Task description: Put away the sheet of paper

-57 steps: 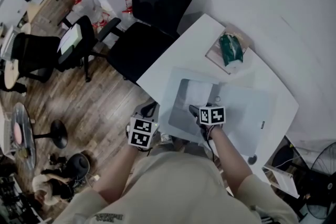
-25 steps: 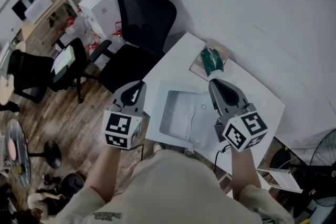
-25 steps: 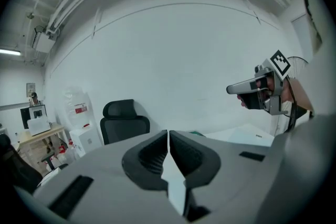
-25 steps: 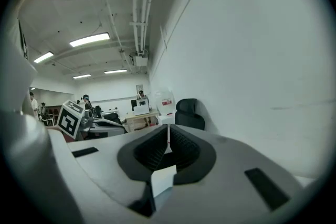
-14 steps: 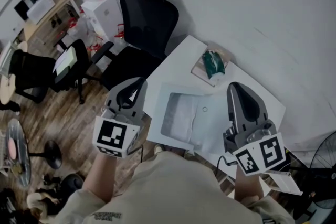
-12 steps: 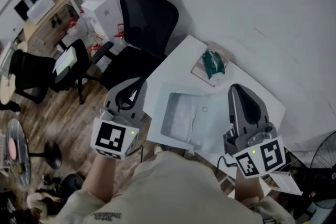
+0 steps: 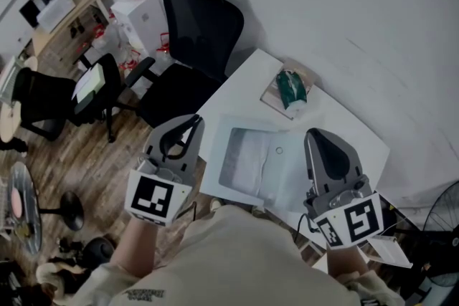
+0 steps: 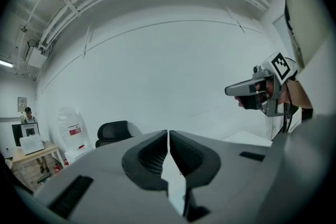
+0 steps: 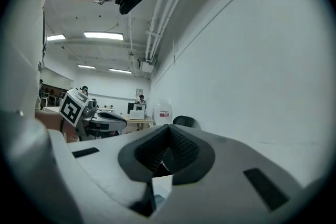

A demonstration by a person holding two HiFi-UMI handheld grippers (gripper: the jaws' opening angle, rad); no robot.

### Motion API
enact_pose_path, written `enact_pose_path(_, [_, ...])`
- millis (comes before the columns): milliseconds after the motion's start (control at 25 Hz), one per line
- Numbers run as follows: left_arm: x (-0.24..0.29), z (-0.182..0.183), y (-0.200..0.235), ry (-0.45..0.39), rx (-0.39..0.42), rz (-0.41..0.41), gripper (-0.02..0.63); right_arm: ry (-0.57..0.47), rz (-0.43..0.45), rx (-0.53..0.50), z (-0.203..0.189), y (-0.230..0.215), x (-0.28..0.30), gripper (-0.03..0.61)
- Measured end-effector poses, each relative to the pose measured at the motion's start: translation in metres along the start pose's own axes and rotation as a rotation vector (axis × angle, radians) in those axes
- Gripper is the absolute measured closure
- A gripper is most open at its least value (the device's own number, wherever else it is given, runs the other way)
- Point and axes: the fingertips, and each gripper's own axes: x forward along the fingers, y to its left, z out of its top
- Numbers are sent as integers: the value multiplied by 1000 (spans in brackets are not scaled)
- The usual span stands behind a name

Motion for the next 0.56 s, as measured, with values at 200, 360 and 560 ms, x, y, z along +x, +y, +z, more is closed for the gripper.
enact_pose_path(200, [0, 8, -7, -21, -3, -12, 586, -3, 8, 33, -3, 5, -1, 555])
enact_pose_path(360, [-3, 13, -15, -20, 1, -28, 586, -11, 17, 42, 0, 5, -2, 555])
enact_pose_path(560, [0, 10, -19, -11, 1, -29, 586, -8, 3, 40, -3, 0, -3, 555])
